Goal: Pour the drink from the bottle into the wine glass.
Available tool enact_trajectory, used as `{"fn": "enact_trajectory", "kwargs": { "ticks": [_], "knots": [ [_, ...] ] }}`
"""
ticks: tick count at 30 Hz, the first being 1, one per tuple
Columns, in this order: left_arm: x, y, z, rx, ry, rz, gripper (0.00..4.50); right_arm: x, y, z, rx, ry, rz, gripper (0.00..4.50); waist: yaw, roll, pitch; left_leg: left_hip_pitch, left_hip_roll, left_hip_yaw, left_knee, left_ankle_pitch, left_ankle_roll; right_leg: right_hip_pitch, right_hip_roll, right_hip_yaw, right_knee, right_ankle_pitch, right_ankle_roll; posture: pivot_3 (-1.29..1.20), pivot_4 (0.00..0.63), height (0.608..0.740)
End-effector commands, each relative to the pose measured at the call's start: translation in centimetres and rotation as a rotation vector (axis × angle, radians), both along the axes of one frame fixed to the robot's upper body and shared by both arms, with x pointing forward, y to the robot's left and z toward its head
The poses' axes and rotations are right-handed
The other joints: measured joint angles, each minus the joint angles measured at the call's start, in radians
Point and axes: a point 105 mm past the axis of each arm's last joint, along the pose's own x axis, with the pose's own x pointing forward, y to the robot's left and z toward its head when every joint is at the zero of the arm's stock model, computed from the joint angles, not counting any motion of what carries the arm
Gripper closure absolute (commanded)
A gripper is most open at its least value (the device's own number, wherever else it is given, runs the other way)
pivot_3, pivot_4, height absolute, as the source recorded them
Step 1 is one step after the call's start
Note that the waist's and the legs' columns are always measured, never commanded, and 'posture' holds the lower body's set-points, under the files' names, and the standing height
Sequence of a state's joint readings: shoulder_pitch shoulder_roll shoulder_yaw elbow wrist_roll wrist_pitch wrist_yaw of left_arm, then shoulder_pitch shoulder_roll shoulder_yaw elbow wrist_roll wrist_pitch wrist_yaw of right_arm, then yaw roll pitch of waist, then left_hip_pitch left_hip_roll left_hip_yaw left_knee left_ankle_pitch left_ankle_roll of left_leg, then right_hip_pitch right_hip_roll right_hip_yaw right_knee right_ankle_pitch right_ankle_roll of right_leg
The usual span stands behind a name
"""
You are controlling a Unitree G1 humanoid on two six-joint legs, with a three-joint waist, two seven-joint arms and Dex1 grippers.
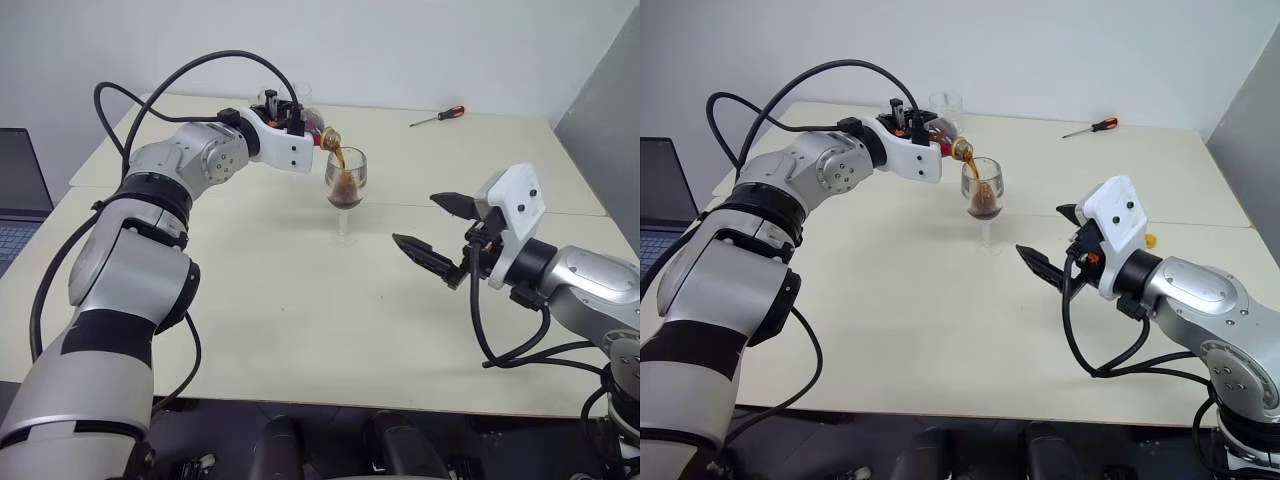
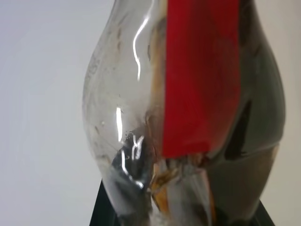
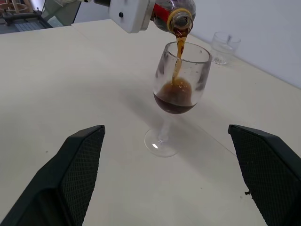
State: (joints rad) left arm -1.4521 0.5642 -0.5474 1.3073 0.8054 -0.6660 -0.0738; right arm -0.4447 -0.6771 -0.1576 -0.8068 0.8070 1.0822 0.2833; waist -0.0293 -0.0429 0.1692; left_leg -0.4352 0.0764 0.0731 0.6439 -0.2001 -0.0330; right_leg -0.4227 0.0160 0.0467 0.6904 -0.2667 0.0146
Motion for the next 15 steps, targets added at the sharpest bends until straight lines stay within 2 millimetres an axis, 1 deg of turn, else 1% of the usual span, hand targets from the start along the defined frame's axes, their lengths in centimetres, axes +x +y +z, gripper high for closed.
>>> {"fn": "enact_trajectory", "kwargs": {
  "ticks": [1, 11, 15],
  "knots": [
    [-0.29, -0.4, 2.99, -0.015, -0.085, -0.016, 3.63, -0.18, 0.0, 0.89, 0.003, -0.047, 0.001, 0.0, 0.0, 0.0, 0.0, 0.0, 0.0, 0.0, 0.0, 0.0, 0.0, 0.0, 0.0, 0.0, 0.0, 0.0, 0.0, 0.0, 0.15, 0.74],
    [-0.31, -0.24, 3.28, -0.021, -0.091, -0.012, 3.63, -0.1, -0.01, 0.95, 0.003, -0.052, 0.001, 0.0, 0.0, 0.0, 0.0, 0.0, 0.0, 0.0, 0.0, 0.0, 0.0, 0.0, 0.0, 0.0, 0.0, 0.0, 0.0, 0.0, 0.15, 0.74],
    [-0.4, -0.34, 3.6, -0.088, -0.076, -0.023, 3.63, -0.05, -0.06, 1.0, 0.003, -0.053, 0.001, 0.0, 0.0, 0.0, 0.0, 0.0, 0.0, 0.0, 0.0, 0.0, 0.0, 0.0, 0.0, 0.0, 0.0, 0.0, 0.0, 0.0, 0.15, 0.74]
  ]
}}
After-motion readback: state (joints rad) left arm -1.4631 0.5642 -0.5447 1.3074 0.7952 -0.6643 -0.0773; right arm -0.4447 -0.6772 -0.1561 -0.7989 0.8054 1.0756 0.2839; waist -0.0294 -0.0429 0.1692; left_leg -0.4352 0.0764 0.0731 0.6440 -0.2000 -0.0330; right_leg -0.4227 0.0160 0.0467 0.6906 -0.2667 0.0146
